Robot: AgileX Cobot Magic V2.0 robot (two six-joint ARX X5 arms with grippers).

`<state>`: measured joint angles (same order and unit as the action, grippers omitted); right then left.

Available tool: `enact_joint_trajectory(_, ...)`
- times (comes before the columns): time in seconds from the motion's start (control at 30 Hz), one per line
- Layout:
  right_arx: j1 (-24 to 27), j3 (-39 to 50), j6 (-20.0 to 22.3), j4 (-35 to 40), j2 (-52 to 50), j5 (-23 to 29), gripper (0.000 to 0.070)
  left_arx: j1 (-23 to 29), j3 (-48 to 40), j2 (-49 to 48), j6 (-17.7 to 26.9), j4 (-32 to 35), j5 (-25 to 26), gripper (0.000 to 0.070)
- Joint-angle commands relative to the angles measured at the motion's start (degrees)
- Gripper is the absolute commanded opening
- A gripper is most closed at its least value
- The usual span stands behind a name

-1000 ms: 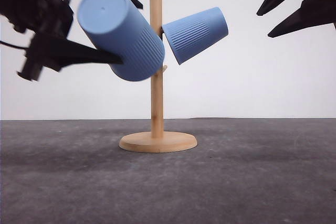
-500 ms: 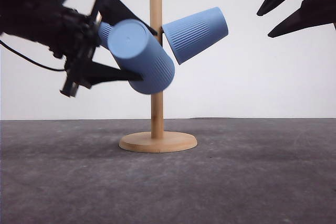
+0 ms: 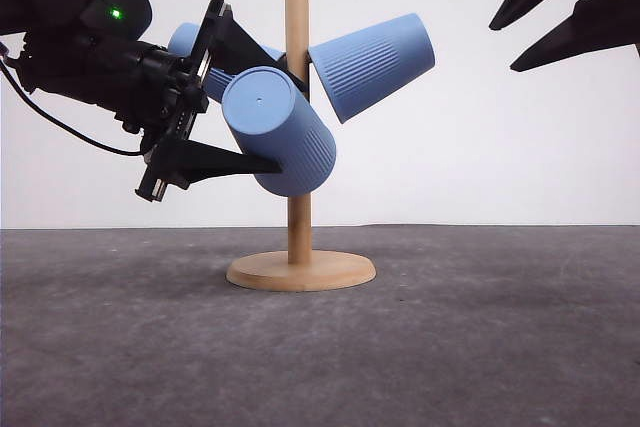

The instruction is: Place three cups

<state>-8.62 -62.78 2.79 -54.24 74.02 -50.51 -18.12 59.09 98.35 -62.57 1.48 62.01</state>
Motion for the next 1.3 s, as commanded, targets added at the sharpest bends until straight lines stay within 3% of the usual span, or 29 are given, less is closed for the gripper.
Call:
enact_joint_trajectory(0.0,-0.15,-1.09,0.66,0.12,0.42,0.01,0.0217,-0.15,1.27,1.22,0.16,0.32,0.80,0.0526)
enact_joint_trajectory(0.3,-0.15,-1.09,0.66,-0.31,0.42,0.01,0.0217,0.01,1.27,1.22,0.36,1.55,1.70,0.0532)
enact_joint_trajectory(0.47,-0.15,-1.09,0.68,-0.33,0.42,0.01,0.0217,0.23,1.27,1.22,0.36,1.55,2.99,0.0638)
enact_joint_trajectory(0.93,-0.24,-1.09,0.68,-0.68,0.42,0.00,0.0217,0.49,1.27,1.22,0.86,1.53,6.29,0.0652)
enact_joint_trajectory(1.27,-0.24,-1.09,0.68,-0.79,0.42,0.01,0.0217,0.49,1.27,-2.36,5.42,-1.32,10.21,0.0689)
